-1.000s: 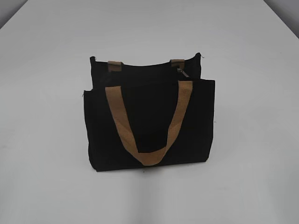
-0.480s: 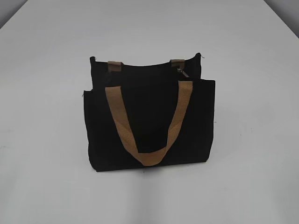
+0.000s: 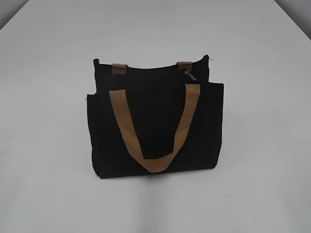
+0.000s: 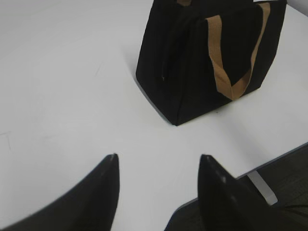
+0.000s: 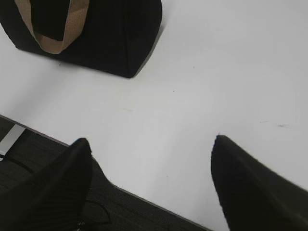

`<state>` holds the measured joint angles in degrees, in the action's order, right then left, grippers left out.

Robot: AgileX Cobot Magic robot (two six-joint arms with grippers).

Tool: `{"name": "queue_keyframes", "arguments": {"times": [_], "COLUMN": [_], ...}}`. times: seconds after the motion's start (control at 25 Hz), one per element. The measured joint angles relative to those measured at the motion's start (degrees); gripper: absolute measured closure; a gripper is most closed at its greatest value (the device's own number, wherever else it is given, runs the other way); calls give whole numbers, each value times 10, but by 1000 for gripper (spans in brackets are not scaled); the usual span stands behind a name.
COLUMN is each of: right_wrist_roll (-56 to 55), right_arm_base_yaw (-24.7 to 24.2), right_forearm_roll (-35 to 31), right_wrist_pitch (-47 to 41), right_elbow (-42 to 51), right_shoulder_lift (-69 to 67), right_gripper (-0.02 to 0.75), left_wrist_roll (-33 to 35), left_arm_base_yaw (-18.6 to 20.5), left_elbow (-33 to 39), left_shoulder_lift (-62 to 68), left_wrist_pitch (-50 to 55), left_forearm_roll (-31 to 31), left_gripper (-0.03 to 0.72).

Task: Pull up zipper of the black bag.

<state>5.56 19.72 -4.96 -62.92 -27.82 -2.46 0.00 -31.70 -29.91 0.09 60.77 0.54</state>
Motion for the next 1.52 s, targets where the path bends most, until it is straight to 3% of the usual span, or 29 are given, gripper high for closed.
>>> {"name": "queue_keyframes", "arguments": {"times": [0.12, 0.24, 0.44, 0.6, 0.68, 1.52], "right_wrist_roll": [0, 1, 1, 1, 1, 1], "right_arm_base_yaw": [-10, -71, -166, -190, -190, -181], "right_forearm_roll": [0, -3, -9, -10, -10, -14], "right_wrist_pitch": [0, 0, 0, 0, 1, 1], "right_elbow": [0, 0, 0, 0, 0, 0], "right_shoulder_lift": [0, 0, 1, 5, 18, 28], "right_gripper": [146, 146, 146, 146, 146, 146], "left_wrist_roll": [0, 0, 0, 0, 0, 0], "left_arm_base_yaw": [0, 25, 150, 249, 270, 280], "left_elbow": [0, 0, 0, 0, 0, 1], "left_shoulder_lift": [0, 0, 0, -3, -4, -6], "left_wrist_pitch": [0, 0, 0, 0, 0, 0], "left_forearm_roll": [-5, -5, -1, -5, -1, -5], "left_gripper": [305, 326, 367, 395, 403, 447]}}
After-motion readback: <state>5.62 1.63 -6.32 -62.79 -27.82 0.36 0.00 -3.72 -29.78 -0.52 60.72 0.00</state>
